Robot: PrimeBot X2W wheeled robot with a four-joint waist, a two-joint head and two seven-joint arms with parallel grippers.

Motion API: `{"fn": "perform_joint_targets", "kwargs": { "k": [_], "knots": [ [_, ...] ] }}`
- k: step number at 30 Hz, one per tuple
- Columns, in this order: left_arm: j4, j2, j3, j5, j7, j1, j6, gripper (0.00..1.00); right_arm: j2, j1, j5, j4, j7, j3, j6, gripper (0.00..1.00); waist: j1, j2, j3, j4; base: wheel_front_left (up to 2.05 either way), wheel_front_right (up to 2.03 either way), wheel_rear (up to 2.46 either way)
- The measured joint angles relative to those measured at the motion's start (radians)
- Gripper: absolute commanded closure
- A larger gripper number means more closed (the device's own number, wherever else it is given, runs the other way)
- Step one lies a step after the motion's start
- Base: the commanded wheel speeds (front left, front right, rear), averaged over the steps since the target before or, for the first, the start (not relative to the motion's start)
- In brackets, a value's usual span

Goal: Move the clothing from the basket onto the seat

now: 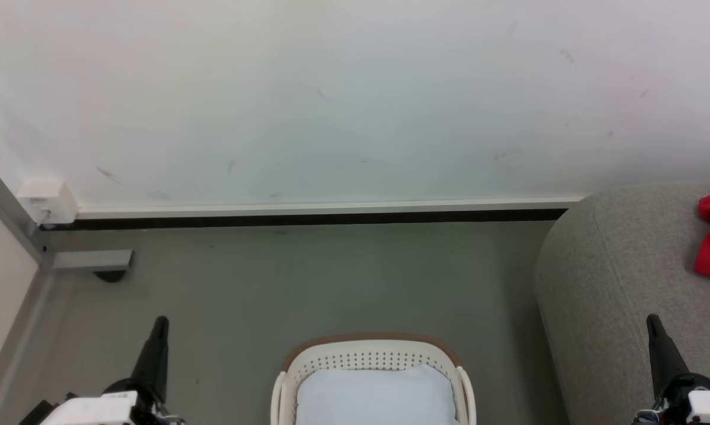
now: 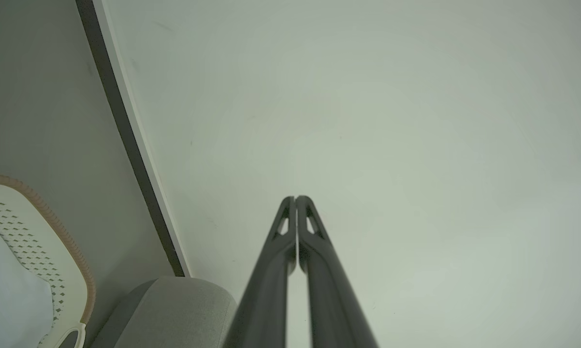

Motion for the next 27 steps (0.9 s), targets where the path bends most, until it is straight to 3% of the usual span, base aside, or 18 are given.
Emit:
{"fn": "perform_joint_targets", "kwargs": {
  "k": [27],
  "knots": [
    [0.000, 0.000, 0.000, 0.000, 0.000, 0.000, 0.000, 1.00, 0.000, 0.000, 0.000, 0.000, 0.000, 0.000, 0.000, 1.00, -0.0001, 0.0000, 0.000, 0.000, 0.00, 0.00, 0.00]
  ]
}}
